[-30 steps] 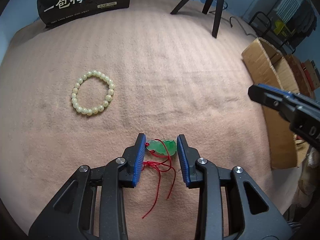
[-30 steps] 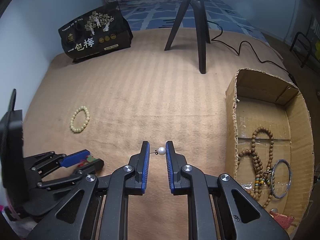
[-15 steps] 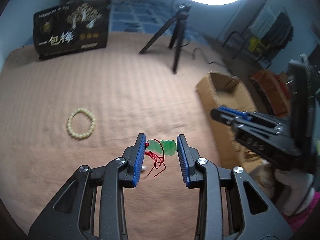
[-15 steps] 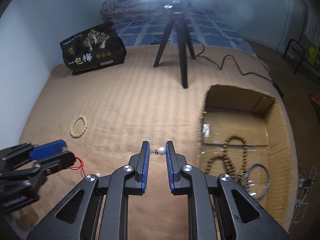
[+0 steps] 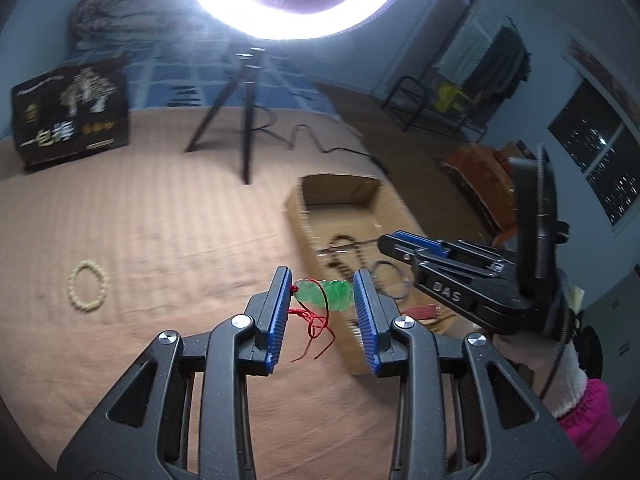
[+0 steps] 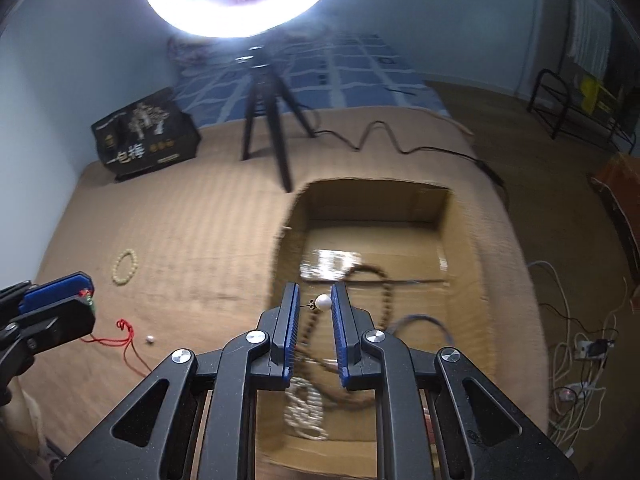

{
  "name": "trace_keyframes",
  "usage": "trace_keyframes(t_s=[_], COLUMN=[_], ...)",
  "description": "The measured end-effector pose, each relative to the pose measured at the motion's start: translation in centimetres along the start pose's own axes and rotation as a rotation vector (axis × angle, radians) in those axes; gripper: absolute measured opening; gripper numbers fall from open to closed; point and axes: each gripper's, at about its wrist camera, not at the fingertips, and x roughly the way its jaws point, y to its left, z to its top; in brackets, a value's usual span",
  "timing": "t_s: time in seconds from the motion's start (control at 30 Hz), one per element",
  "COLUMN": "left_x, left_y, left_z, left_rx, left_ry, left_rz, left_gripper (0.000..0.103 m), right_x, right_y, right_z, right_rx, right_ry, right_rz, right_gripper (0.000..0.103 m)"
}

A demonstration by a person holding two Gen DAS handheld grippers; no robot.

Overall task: Organize jewelry
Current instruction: 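Carry the jade pendant and pearl over the cardboard box with both tools, then open both tools to drop the pendant and pearl into the box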

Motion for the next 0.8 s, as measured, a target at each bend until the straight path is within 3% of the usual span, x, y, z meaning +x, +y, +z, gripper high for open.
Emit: trace_keyframes(t_s=[0.33,0.8], left_x=[3.6,8.5], left_y=[-5.5,-6.5], left_z=[-0.5,-2.1], left_rx=[0.066,0.083], left_ry=[0.032,0.112], left_rz=[-0.073,-0.068], left_gripper=[0.032,0.032], right_x=[-0.2,1.7], right_y=[-4.8,-7.0], right_z=[-1.2,-2.0], right_rx=[0.056,0.108], right_ry=[0.018,0.071], right_rz=[-0.045,-0.04], right_gripper=[0.014,0.014])
